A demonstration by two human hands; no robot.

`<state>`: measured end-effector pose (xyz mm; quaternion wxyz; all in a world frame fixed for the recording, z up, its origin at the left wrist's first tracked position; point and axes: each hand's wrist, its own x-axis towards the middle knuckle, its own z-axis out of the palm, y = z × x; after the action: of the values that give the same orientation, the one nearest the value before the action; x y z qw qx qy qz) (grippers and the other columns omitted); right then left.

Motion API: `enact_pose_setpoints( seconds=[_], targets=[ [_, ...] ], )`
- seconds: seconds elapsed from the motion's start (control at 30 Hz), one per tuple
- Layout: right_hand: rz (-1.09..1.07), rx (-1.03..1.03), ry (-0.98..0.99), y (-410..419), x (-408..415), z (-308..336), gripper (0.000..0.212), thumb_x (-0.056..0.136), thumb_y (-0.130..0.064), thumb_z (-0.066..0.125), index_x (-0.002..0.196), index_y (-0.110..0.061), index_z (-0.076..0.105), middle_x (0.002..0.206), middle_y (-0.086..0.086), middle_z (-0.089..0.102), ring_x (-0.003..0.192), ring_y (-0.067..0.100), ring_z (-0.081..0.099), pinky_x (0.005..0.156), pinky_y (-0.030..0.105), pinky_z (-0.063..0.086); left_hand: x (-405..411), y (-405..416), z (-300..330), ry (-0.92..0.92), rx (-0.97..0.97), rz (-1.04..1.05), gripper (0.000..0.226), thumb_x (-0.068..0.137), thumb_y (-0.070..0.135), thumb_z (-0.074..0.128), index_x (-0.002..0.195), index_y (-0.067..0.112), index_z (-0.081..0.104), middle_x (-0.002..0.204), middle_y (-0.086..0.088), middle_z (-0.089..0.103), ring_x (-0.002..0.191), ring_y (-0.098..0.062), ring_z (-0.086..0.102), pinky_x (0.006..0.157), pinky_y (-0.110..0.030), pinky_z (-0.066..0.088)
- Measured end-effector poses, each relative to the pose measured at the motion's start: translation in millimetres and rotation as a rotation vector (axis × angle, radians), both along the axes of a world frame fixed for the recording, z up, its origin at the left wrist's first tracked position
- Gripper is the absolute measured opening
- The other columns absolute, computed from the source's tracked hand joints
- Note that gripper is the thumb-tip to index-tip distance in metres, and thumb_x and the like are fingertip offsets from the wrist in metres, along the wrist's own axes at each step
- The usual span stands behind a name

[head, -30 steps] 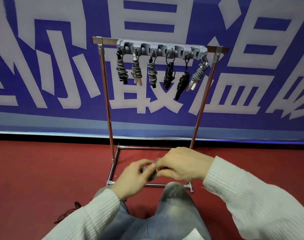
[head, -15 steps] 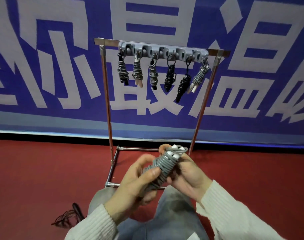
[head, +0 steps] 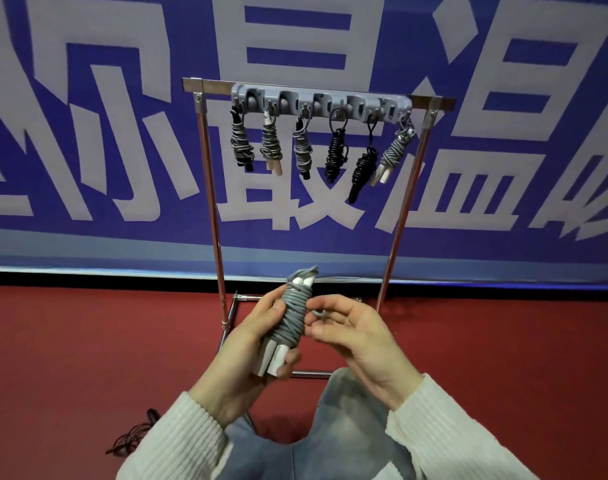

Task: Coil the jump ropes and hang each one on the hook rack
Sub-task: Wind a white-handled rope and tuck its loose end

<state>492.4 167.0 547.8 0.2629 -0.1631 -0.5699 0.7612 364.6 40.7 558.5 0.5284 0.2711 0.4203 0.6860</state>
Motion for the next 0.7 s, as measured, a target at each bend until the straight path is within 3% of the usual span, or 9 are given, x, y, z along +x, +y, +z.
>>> enact_pose_setpoints(
  seconds=[0.1, 0.23, 0.3, 0.4, 0.47, 0.53, 0.6, 0.7],
  targets=[
    [-0.129, 0.404, -0.097, -2.0, -0.4, -3.3, 0.018, 0.092, -0.003, 0.068, 0.107, -0.012, 0.073, 0.088, 0.001, 0.076, 0.084, 0.013, 0.072, 0.081, 0.025, 0.056, 2.6, 0.8, -3.8, 0.088, -0.046, 0.054, 0.036, 0.102, 0.033, 0.049, 0.137, 0.032, 0.057, 0.091, -0.009, 0.065, 0.052, -0.021, 0.049, 0.043, -0.024, 0.035],
    [-0.345, 0.980, -0.140, 0.3, -1.1, -11.2, 0.020, 0.098, -0.009, 0.063, 0.107, -0.021, 0.076, 0.092, -0.013, 0.073, 0.091, 0.008, 0.070, 0.085, 0.021, 0.052, 13.2, 2.7, -9.9, 0.100, -0.053, 0.141, 0.040, 0.095, 0.039, 0.054, 0.135, 0.037, 0.058, 0.091, -0.012, 0.066, 0.058, -0.022, 0.055, 0.049, -0.027, 0.045],
    [-0.390, 0.968, -0.105, -3.4, -3.4, -16.8, 0.020, 0.097, -0.009, 0.063, 0.105, -0.022, 0.076, 0.096, -0.014, 0.068, 0.096, 0.009, 0.066, 0.085, 0.018, 0.047, 12.8, 1.5, -11.8, 0.055, -0.055, 0.099, 0.042, 0.093, 0.040, 0.055, 0.134, 0.035, 0.059, 0.097, -0.014, 0.066, 0.070, -0.024, 0.060, 0.065, -0.039, 0.057],
    [-0.430, 0.807, -0.079, -5.0, -6.8, -20.3, 0.019, 0.096, -0.008, 0.066, 0.101, -0.022, 0.078, 0.112, -0.008, 0.057, 0.107, 0.014, 0.062, 0.090, 0.015, 0.046, 11.6, 2.0, -14.4, -0.142, -0.040, 0.050, 0.043, 0.097, 0.036, 0.055, 0.136, 0.020, 0.060, 0.099, -0.020, 0.064, 0.084, -0.027, 0.065, 0.090, -0.056, 0.055],
    [-0.419, 0.745, -0.041, -5.3, -8.1, -17.9, 0.021, 0.096, -0.003, 0.066, 0.100, -0.018, 0.078, 0.111, -0.008, 0.063, 0.107, 0.013, 0.064, 0.090, 0.016, 0.047, 12.9, 4.4, -17.4, -0.308, -0.018, 0.066, 0.044, 0.098, 0.034, 0.056, 0.137, 0.014, 0.060, 0.099, -0.022, 0.065, 0.086, -0.030, 0.067, 0.089, -0.054, 0.057],
    [-0.410, 0.657, -0.006, -8.7, -11.2, -14.7, 0.022, 0.095, 0.002, 0.065, 0.100, -0.014, 0.078, 0.099, -0.006, 0.071, 0.096, 0.009, 0.068, 0.084, 0.015, 0.048, 15.3, 8.5, -17.6, -0.347, -0.010, 0.112, 0.044, 0.100, 0.031, 0.053, 0.139, 0.011, 0.058, 0.100, -0.020, 0.068, 0.081, -0.029, 0.069, 0.069, -0.041, 0.062],
    [-0.397, 0.514, 0.021, -12.4, -14.8, -12.4, 0.023, 0.095, 0.005, 0.064, 0.099, -0.014, 0.077, 0.095, -0.002, 0.075, 0.088, 0.007, 0.070, 0.080, 0.015, 0.050, 18.7, 12.6, -15.8, -0.155, -0.030, 0.203, 0.037, 0.105, 0.026, 0.047, 0.140, 0.017, 0.057, 0.098, -0.015, 0.070, 0.075, -0.026, 0.068, 0.049, -0.028, 0.054],
    [-0.366, 0.384, 0.055, -14.8, -15.5, -15.0, 0.023, 0.092, 0.007, 0.066, 0.097, -0.013, 0.076, 0.095, 0.000, 0.076, 0.091, 0.009, 0.070, 0.082, 0.019, 0.051, 19.8, 15.8, -16.5, 0.310, -0.078, 0.346, 0.044, 0.109, 0.021, 0.042, 0.145, 0.046, 0.046, 0.103, -0.010, 0.072, 0.072, -0.022, 0.070, 0.044, -0.029, 0.050]
  ],
)
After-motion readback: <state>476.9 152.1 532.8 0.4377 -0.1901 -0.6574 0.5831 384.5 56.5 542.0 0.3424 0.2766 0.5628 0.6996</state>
